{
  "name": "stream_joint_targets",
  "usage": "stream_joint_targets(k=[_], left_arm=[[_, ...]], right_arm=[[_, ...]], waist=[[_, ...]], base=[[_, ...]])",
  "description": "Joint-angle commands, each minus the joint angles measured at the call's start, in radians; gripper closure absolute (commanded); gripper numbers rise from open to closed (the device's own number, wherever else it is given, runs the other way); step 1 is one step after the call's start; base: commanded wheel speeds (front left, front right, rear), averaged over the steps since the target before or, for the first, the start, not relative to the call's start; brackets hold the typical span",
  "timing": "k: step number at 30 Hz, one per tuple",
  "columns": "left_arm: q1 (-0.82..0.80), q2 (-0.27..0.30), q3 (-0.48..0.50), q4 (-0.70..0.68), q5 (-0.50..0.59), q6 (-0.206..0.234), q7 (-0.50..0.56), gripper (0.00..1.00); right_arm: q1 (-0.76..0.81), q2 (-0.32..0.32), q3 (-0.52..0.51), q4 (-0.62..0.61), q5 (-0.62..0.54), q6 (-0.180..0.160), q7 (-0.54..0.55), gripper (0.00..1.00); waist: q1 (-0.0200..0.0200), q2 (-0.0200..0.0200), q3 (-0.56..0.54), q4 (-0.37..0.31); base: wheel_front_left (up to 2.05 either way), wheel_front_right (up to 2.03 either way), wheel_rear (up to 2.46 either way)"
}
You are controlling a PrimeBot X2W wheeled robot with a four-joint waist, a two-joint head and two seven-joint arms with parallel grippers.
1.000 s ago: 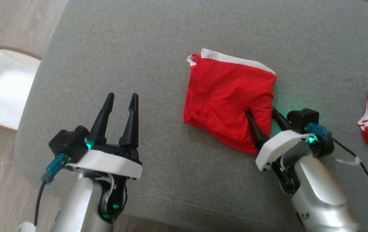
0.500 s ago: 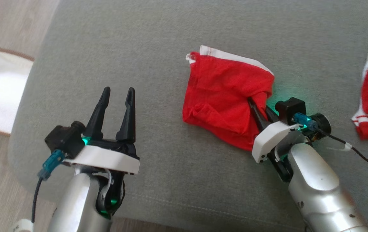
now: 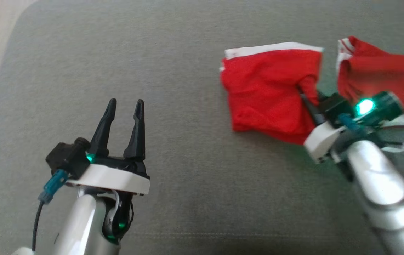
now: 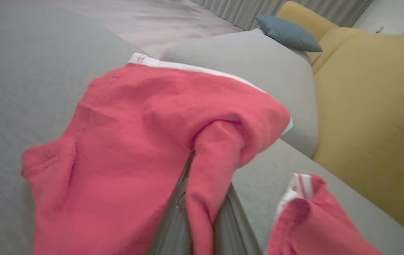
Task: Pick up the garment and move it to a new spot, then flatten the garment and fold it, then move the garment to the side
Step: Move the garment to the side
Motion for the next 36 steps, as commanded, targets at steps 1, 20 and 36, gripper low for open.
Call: stream_joint_targets(k=[1,20,36], left_arm=[[-0.024,0.008,0.037,-0.040,0.012,-0.008,-0.008,0.00],[-0.088,0.008,0.060,-0.064,0.037,-0.042,-0.008,0.00],[-0.106,0.008,0.097,-0.071,0.050,-0.062,-0.008,0.00]], right_arm=[[-0.021,-0.062,0.032,-0.058,0.025,0.007,0.031,1.00],[-0.100,-0.616,0.167,-0.256,0.184,0.007,0.283,1.00],[-0.028,-0.607,0.009,-0.333,0.139,0.007,0.439,1.00]], waist=[[0.0000,0.0000,0.008,-0.044],[0.0000,0.0000,0.128,-0.121],[0.0000,0.0000,0.172,-0.112]], base=[[0.00,0.00,0.00],[0.00,0.00,0.00],[0.00,0.00,0.00]])
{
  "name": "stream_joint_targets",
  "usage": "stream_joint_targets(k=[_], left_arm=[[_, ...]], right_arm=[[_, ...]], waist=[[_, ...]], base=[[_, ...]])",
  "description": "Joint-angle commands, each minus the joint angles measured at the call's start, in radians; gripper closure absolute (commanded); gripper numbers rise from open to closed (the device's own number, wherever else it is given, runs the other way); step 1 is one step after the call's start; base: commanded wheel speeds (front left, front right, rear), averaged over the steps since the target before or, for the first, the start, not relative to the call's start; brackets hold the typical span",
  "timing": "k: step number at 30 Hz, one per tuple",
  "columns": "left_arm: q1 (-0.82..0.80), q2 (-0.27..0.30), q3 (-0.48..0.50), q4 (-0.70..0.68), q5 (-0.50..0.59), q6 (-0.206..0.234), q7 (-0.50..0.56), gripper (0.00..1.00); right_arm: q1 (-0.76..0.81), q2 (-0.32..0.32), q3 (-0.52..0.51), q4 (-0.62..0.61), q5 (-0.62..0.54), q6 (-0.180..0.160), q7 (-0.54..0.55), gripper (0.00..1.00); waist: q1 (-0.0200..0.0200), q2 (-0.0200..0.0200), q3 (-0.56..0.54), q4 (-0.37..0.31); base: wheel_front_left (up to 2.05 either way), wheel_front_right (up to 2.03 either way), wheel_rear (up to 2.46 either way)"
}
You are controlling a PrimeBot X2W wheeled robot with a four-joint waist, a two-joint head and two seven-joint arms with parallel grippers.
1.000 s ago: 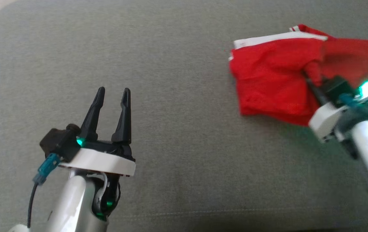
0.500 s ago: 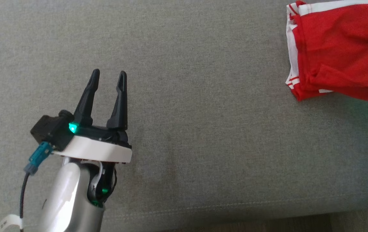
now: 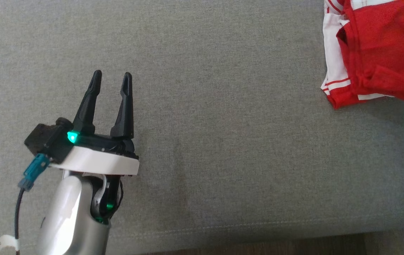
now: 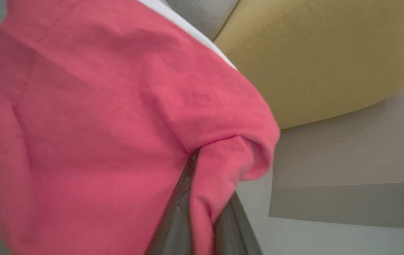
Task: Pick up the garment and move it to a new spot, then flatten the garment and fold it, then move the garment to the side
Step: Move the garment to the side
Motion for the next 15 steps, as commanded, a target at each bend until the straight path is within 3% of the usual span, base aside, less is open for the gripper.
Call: stream_joint_targets(k=[1,2,3,4,5,6,15], left_arm=[[-0.029,0.008,0.034,-0.037,0.010,-0.002,-0.006,0.00],[-0.028,0.008,0.034,-0.038,0.010,-0.003,-0.006,0.00],[-0.029,0.008,0.035,-0.038,0.011,-0.004,-0.006,0.00],[-0.030,0.008,0.035,-0.039,0.011,-0.004,-0.006,0.00],[-0.031,0.008,0.035,-0.039,0.012,-0.005,-0.006,0.00],[-0.032,0.008,0.036,-0.039,0.013,-0.006,-0.006,0.00],[-0.033,0.008,0.037,-0.024,0.013,-0.010,-0.006,0.00]], right_arm=[[0.033,-0.018,-0.028,-0.035,-0.004,0.007,0.014,1.00],[0.039,-0.012,-0.039,-0.040,-0.004,0.007,0.017,1.00],[0.043,-0.006,-0.052,-0.045,-0.004,0.007,0.018,0.89],[0.047,0.000,-0.065,-0.052,-0.007,0.007,0.014,0.31],[0.051,0.010,-0.079,-0.059,-0.008,0.007,0.008,0.12],[0.054,0.020,-0.093,-0.065,-0.012,0.007,0.006,0.00],[0.065,0.072,-0.157,-0.097,-0.037,0.007,-0.019,0.00]], waist=[[0.0000,0.0000,0.001,-0.001],[0.0000,0.0000,0.002,-0.001],[0.0000,0.0000,0.003,-0.001],[0.0000,0.0000,0.006,-0.002],[0.0000,0.0000,0.009,-0.002],[0.0000,0.0000,0.010,-0.002],[0.0000,0.0000,-0.005,0.002]], base=[[0.00,0.00,0.00],[0.00,0.00,0.00],[0.00,0.00,0.00],[0.00,0.00,0.00],[0.00,0.00,0.00],[0.00,0.00,0.00],[0.00,0.00,0.00]])
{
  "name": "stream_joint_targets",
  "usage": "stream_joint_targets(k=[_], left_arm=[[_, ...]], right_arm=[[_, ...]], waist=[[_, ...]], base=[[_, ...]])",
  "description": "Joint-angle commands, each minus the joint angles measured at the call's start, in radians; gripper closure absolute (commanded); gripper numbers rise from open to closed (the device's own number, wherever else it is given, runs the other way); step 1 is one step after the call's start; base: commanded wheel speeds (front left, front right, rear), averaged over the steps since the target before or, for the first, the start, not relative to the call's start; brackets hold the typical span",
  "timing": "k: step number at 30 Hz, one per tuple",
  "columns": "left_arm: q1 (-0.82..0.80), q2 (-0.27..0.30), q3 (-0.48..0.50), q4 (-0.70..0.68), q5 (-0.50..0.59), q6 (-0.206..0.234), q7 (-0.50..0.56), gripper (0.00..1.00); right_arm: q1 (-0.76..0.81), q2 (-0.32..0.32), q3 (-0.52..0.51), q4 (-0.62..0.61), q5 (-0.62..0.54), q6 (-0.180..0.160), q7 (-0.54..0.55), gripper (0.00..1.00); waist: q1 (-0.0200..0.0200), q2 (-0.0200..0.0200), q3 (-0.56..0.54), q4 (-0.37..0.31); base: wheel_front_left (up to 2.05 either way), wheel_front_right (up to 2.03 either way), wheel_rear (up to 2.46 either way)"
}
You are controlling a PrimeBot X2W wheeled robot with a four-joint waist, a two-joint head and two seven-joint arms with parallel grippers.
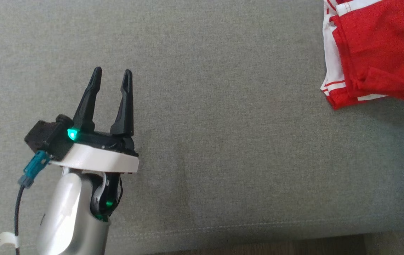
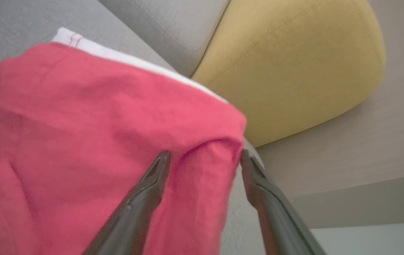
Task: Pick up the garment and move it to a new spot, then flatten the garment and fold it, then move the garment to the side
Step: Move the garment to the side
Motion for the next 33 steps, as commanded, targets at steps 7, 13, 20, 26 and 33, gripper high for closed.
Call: stream_joint_targets(k=[7,13,20,26,33], left_arm=[[-0.007,0.009,0.027,-0.021,-0.007,0.005,-0.005,0.00],[0.017,0.009,0.025,-0.024,-0.020,0.025,-0.005,0.00],[0.068,0.009,0.024,-0.024,-0.027,0.050,-0.005,0.00],[0.111,0.009,0.009,-0.018,-0.002,0.060,-0.005,0.00],[0.170,0.009,0.012,0.010,-0.002,0.047,-0.005,0.00]], right_arm=[[-0.003,0.034,-0.068,-0.059,-0.066,0.007,-0.066,0.00],[-0.014,0.134,-0.094,-0.084,-0.080,0.007,-0.143,0.00],[0.036,0.376,-0.129,-0.120,-0.046,0.007,-0.262,0.00],[0.191,0.561,-0.164,-0.126,-0.025,0.007,-0.392,0.00],[0.367,0.648,-0.221,-0.102,0.044,0.007,-0.506,0.00]], waist=[[0.0000,0.0000,-0.065,0.013],[0.0000,0.0000,-0.132,0.035],[0.0000,0.0000,-0.230,0.074],[0.0000,0.0000,-0.290,0.118],[0.0000,0.0000,-0.331,0.143]], base=[[0.00,0.00,0.00],[0.00,0.00,0.00],[0.00,0.00,0.00],[0.00,0.00,0.00],[0.00,0.00,0.00]])
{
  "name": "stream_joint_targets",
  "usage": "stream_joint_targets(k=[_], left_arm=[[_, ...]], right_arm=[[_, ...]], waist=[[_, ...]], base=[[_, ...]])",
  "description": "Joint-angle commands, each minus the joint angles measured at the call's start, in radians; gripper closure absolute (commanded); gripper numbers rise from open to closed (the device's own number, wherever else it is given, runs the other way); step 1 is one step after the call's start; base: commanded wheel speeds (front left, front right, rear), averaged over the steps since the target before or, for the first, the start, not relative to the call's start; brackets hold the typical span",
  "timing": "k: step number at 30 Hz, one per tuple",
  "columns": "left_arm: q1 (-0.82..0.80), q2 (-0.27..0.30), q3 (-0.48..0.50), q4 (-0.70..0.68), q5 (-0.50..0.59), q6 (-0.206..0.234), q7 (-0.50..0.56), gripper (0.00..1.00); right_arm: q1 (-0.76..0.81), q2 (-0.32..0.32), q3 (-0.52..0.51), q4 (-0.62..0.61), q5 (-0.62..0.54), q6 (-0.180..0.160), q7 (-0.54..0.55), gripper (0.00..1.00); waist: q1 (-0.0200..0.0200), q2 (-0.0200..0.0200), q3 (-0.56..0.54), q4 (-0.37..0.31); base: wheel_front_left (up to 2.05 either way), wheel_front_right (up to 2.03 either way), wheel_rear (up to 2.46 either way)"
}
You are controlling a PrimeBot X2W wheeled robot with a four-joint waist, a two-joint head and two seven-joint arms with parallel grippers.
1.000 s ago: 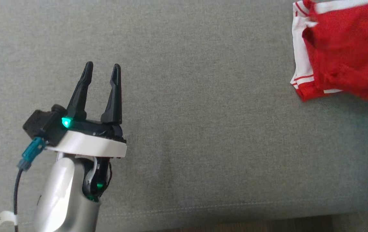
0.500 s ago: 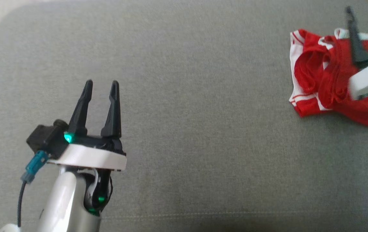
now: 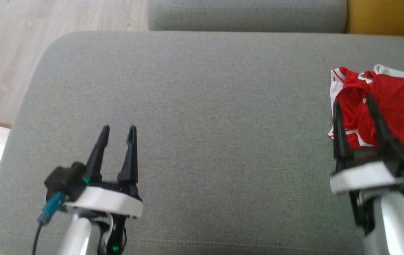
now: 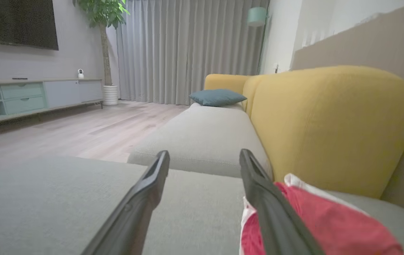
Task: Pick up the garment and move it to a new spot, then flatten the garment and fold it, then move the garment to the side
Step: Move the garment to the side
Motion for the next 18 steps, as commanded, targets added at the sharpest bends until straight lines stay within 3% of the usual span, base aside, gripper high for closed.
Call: stream_joint_targets(k=[1,6,18], left_arm=[[-0.021,0.008,0.031,-0.023,0.008,-0.008,-0.005,0.00],[0.002,0.008,0.046,-0.029,0.001,-0.006,-0.005,0.00],[0.029,0.008,0.034,-0.043,0.041,-0.010,-0.005,0.00]], right_arm=[[0.003,0.000,0.029,-0.017,0.051,0.007,-0.025,0.00],[0.064,0.001,0.037,0.017,0.163,0.007,-0.070,0.00],[0.097,0.001,0.038,0.017,0.174,0.007,-0.090,0.00]], waist=[[0.0000,0.0000,-0.009,0.008],[0.0000,0.0000,-0.019,0.012],[0.0000,0.0000,-0.014,-0.009]], base=[[0.00,0.00,0.00],[0.00,0.00,0.00],[0.00,0.00,0.00]])
